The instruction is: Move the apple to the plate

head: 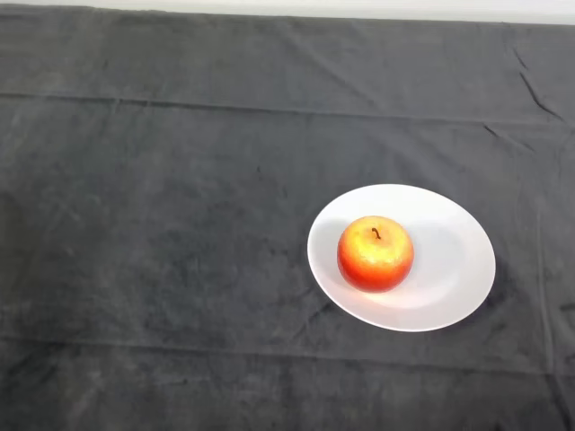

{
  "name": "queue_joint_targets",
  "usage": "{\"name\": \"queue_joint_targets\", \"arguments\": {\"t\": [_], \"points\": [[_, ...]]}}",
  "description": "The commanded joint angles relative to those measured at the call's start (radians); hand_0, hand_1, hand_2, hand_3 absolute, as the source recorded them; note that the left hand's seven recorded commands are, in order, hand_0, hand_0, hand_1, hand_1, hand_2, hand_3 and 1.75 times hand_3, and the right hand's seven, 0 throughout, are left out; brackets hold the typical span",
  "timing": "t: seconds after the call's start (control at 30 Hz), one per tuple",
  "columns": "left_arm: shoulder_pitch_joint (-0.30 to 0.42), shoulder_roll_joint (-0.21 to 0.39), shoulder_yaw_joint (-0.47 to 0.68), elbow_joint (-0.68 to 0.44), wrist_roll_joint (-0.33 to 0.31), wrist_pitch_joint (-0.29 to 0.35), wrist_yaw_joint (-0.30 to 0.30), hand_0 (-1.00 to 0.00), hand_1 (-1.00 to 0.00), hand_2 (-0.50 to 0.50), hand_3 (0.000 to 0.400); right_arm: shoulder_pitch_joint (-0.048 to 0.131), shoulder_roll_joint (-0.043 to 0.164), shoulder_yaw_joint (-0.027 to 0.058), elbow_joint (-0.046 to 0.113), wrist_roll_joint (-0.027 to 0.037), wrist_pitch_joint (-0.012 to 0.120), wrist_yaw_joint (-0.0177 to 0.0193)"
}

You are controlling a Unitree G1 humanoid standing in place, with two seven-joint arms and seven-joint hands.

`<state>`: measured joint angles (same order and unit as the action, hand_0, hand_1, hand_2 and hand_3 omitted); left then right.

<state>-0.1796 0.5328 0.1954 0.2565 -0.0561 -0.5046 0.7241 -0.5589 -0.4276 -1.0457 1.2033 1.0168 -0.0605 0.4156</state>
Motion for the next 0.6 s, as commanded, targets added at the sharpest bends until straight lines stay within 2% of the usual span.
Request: {"name": "queue_joint_targets", "arguments": {"t": [0.03,0.6], "points": [[-0.023,-0.023,0.048,0.014,0.017,0.0,-0.008,0.0,0.0,0.0,0.0,0.011,0.008,-0.0098,-0.04,0.0111,-0.009,-0.0056],[-0.03,-0.054,0.073,0.008,0.026,0.007,-0.051,0.0,0.0,0.0,0.0,0.011,0.009,-0.0093,-0.042,0.011,-0.009,-0.0066]]}}
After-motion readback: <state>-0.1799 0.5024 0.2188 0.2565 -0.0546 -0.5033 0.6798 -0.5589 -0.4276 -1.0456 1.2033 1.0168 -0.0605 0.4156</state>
